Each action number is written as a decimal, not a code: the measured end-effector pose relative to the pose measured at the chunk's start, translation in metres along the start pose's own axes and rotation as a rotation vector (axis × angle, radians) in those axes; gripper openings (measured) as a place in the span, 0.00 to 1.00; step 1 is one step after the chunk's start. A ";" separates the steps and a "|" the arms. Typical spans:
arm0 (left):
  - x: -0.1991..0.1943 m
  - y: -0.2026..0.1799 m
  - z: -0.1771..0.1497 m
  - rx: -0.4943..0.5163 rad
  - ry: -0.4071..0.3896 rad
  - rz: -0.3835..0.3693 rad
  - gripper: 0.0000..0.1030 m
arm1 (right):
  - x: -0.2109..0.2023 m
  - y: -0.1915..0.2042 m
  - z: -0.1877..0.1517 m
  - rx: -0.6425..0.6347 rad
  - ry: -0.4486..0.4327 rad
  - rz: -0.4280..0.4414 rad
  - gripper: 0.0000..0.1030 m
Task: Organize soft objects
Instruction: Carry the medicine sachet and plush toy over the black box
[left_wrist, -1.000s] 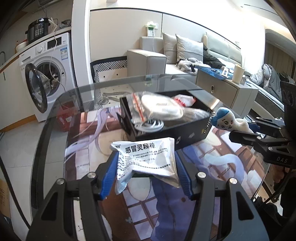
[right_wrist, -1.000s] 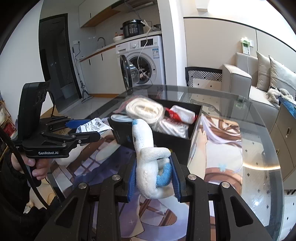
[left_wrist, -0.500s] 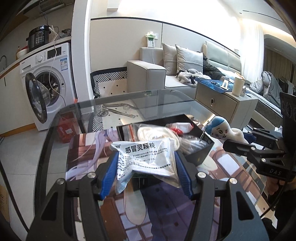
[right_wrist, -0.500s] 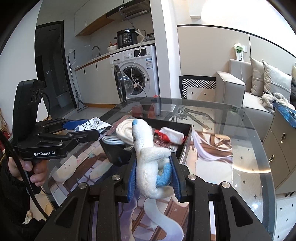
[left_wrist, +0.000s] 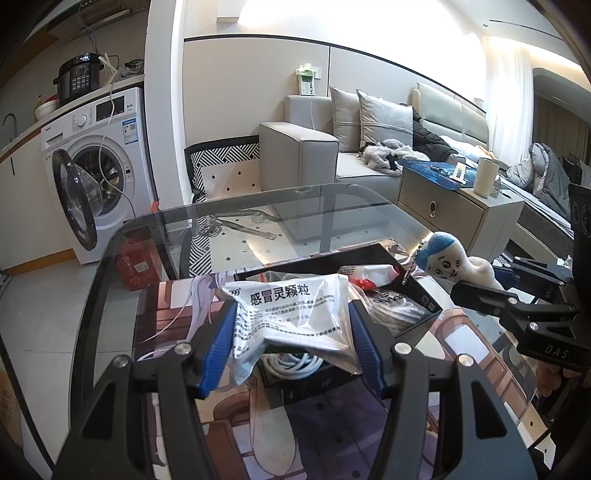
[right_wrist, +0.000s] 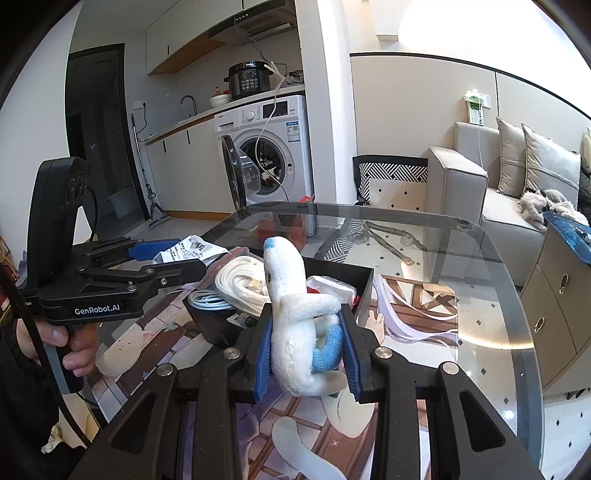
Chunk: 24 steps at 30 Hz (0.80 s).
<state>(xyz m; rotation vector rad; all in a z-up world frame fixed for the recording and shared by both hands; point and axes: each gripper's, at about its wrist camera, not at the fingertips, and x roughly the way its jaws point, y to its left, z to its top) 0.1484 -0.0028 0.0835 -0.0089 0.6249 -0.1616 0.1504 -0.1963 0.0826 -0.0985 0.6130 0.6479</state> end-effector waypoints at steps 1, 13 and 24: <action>0.002 0.000 0.001 -0.002 0.001 0.001 0.58 | 0.001 -0.001 0.002 0.000 0.001 0.000 0.32; 0.029 0.003 0.007 -0.017 0.024 0.005 0.58 | 0.027 -0.011 0.010 0.006 0.044 -0.012 0.32; 0.061 0.000 0.010 0.001 0.048 0.004 0.58 | 0.070 -0.006 0.015 -0.023 0.108 -0.032 0.32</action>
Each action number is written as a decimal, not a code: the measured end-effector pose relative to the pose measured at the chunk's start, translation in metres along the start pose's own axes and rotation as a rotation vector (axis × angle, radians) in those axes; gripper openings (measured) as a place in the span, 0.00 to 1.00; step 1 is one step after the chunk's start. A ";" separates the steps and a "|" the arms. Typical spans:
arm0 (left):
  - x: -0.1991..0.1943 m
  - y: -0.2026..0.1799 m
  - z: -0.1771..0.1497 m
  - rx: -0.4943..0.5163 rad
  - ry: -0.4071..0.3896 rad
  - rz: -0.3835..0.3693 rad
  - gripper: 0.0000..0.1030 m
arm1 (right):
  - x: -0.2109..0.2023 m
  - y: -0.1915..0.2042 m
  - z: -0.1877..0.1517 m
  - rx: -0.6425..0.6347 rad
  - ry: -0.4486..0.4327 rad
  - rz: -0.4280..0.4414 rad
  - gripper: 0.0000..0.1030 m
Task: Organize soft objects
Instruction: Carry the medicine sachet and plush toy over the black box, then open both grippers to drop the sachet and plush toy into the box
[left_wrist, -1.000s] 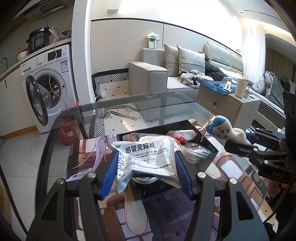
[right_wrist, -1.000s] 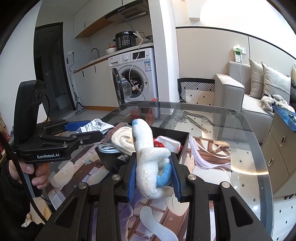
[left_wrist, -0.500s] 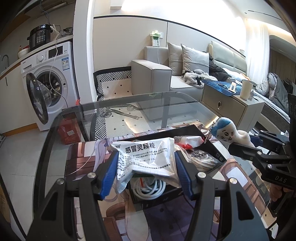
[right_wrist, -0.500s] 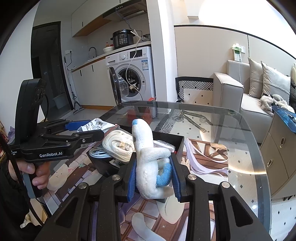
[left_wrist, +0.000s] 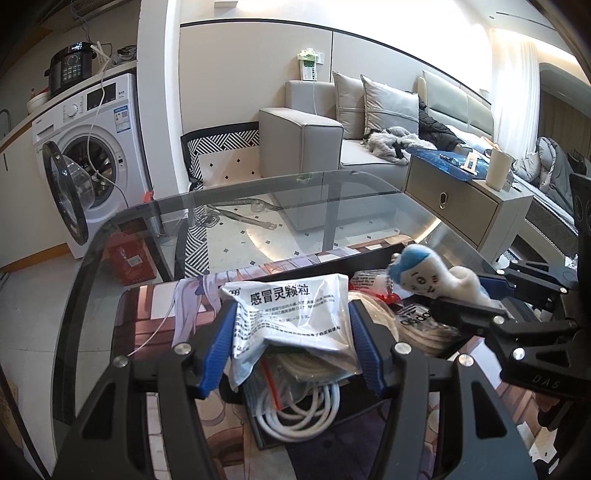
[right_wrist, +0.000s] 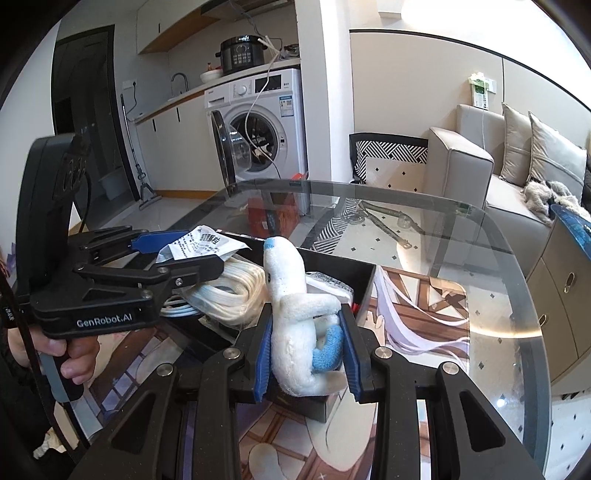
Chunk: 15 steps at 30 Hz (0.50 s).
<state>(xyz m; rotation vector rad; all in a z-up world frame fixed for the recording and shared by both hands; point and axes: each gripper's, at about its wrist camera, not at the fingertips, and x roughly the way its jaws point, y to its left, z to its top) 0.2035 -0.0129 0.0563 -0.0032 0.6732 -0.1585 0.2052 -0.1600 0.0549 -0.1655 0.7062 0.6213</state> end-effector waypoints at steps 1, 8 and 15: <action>0.002 0.000 0.001 0.003 0.000 0.002 0.58 | 0.004 0.001 0.001 -0.004 0.005 -0.002 0.32; 0.017 -0.001 0.002 0.011 0.009 0.003 0.58 | 0.024 0.005 0.006 -0.033 0.032 -0.019 0.32; 0.027 -0.003 -0.002 0.032 0.032 -0.005 0.58 | 0.035 0.001 0.007 -0.041 0.048 -0.033 0.32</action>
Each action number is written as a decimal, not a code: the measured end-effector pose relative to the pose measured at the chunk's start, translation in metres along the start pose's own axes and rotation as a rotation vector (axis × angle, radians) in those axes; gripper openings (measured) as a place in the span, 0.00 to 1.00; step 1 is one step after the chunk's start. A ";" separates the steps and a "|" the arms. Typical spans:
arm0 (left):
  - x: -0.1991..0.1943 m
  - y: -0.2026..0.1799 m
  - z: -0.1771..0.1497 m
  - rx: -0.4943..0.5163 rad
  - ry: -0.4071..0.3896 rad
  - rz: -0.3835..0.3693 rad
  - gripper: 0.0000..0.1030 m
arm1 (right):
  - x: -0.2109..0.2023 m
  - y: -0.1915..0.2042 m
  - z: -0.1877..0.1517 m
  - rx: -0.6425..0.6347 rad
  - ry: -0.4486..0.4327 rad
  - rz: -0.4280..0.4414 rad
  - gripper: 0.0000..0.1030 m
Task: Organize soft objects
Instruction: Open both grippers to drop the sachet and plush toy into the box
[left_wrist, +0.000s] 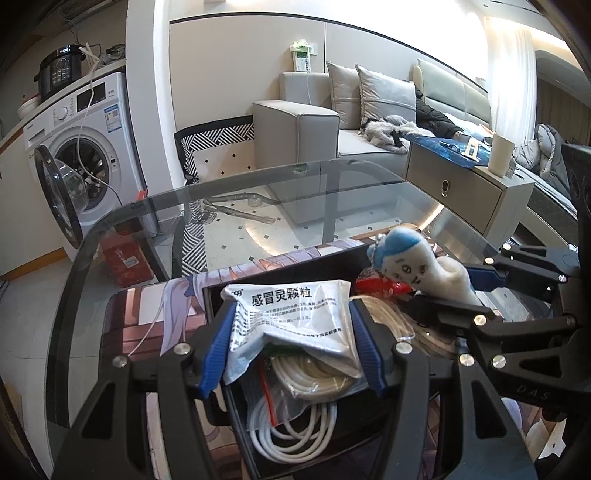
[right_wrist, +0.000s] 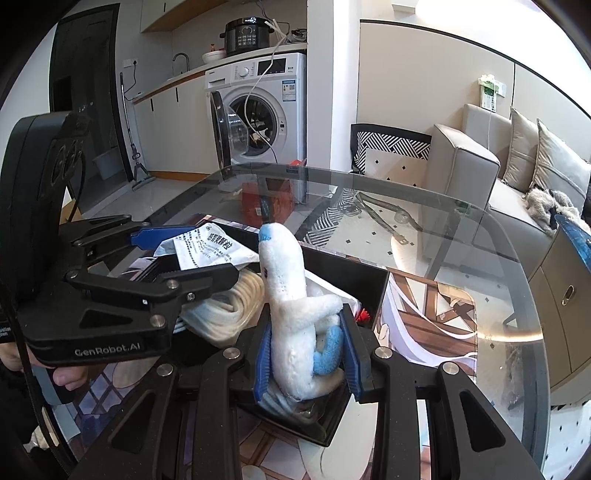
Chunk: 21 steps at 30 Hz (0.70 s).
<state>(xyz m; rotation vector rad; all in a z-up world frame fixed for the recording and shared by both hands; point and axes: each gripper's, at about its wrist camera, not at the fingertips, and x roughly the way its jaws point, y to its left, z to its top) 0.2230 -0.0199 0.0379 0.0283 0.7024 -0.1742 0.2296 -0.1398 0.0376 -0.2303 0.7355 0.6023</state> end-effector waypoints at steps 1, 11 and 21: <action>0.001 0.000 0.000 -0.001 0.006 -0.005 0.58 | 0.001 0.000 0.001 -0.002 0.001 -0.002 0.32; 0.004 -0.006 -0.005 0.036 0.000 0.003 0.62 | 0.003 -0.002 -0.001 -0.009 0.010 -0.009 0.32; -0.005 -0.003 -0.002 -0.005 0.019 -0.051 0.77 | -0.024 0.006 -0.006 -0.082 -0.065 -0.044 0.54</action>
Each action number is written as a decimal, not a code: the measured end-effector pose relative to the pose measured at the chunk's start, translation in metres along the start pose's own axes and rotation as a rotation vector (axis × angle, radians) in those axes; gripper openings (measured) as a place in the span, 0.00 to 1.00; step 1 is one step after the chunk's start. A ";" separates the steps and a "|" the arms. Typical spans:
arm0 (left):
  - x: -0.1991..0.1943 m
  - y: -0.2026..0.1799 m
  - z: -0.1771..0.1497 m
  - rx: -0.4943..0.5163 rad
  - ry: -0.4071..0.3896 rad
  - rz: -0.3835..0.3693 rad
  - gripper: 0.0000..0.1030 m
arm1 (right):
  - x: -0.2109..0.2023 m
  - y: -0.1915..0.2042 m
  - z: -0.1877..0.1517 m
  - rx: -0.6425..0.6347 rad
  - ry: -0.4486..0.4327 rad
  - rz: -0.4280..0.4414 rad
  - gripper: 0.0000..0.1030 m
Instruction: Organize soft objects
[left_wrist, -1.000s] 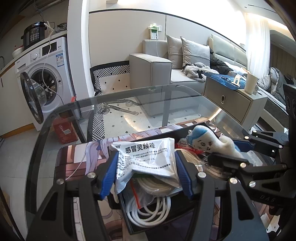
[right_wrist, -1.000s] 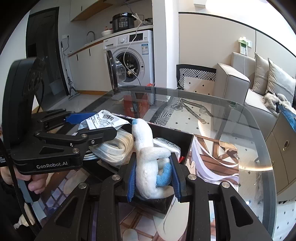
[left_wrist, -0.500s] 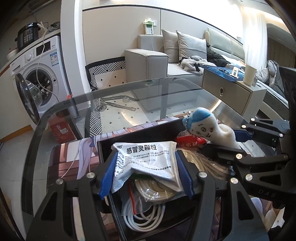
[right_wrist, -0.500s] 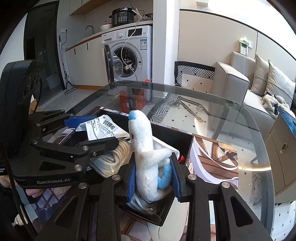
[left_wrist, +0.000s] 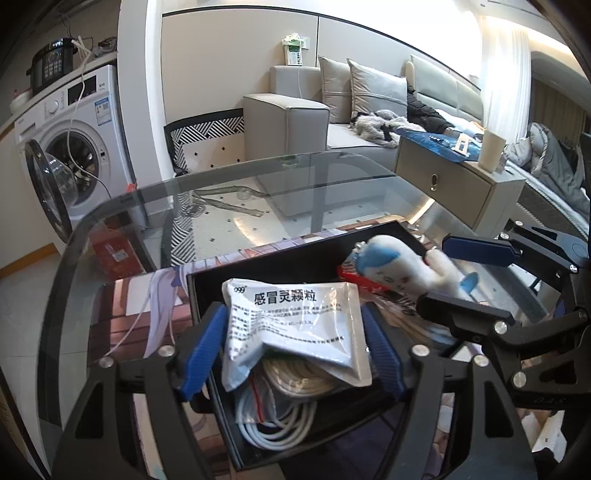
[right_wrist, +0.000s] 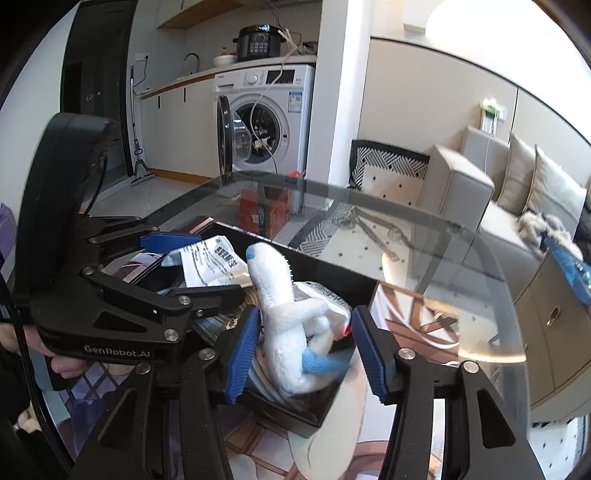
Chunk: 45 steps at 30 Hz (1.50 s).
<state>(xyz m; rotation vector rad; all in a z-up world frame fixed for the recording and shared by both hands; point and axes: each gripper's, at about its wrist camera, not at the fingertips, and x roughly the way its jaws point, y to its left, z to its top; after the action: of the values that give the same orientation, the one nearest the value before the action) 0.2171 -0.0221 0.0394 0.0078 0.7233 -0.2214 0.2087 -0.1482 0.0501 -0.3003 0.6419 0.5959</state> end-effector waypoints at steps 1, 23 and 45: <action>-0.003 -0.001 0.000 0.000 -0.008 -0.003 0.82 | -0.002 0.000 0.000 0.002 -0.004 -0.004 0.61; -0.063 -0.005 -0.044 -0.024 -0.136 0.141 1.00 | -0.049 0.008 -0.040 0.100 -0.151 0.008 1.00; -0.072 0.008 -0.084 -0.089 -0.199 0.178 1.00 | -0.069 0.026 -0.059 0.114 -0.236 0.008 1.00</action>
<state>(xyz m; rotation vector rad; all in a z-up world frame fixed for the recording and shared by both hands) 0.1118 0.0072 0.0229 -0.0338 0.5297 -0.0188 0.1211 -0.1827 0.0464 -0.1176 0.4472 0.5893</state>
